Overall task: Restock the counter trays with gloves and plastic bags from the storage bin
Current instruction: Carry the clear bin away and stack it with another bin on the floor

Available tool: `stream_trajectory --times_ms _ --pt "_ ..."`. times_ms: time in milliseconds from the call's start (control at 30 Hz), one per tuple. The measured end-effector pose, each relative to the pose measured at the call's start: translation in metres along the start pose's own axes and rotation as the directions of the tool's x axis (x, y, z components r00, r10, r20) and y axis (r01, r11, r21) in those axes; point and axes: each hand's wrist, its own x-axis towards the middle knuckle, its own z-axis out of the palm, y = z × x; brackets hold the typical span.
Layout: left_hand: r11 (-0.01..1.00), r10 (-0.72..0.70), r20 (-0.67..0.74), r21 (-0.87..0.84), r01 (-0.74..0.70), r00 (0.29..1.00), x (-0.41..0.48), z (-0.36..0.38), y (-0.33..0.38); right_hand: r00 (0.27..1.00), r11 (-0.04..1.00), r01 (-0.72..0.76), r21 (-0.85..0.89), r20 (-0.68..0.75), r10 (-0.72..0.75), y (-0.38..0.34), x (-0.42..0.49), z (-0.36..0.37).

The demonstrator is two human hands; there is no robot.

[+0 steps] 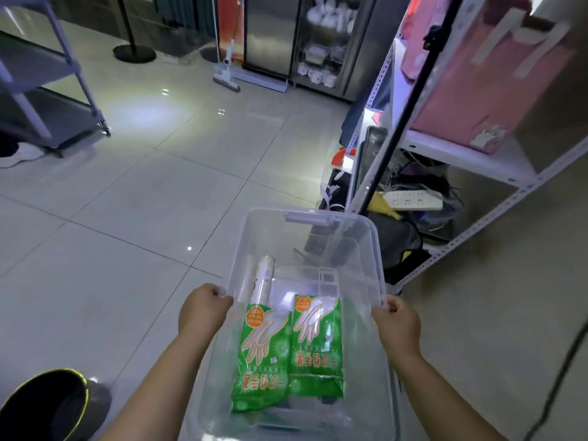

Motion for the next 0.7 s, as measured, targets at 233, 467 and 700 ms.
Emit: stream_trajectory --times_ms 233,467,700 --pt "0.995 -0.097 -0.156 -0.005 0.097 0.983 0.088 -0.037 0.024 0.983 0.995 0.104 -0.006 0.15 -0.102 -0.07 0.089 0.09" --pt "0.975 -0.22 -0.276 -0.102 0.199 0.936 0.163 -0.09 0.023 0.944 0.982 0.19 -0.019 0.278 -0.177 -0.156 0.149 0.183" --pt "0.969 -0.233 -0.261 -0.148 0.2 0.937 0.298 -0.144 0.019 0.938 0.975 0.223 -0.005 0.274 -0.214 -0.244 0.204 0.295"
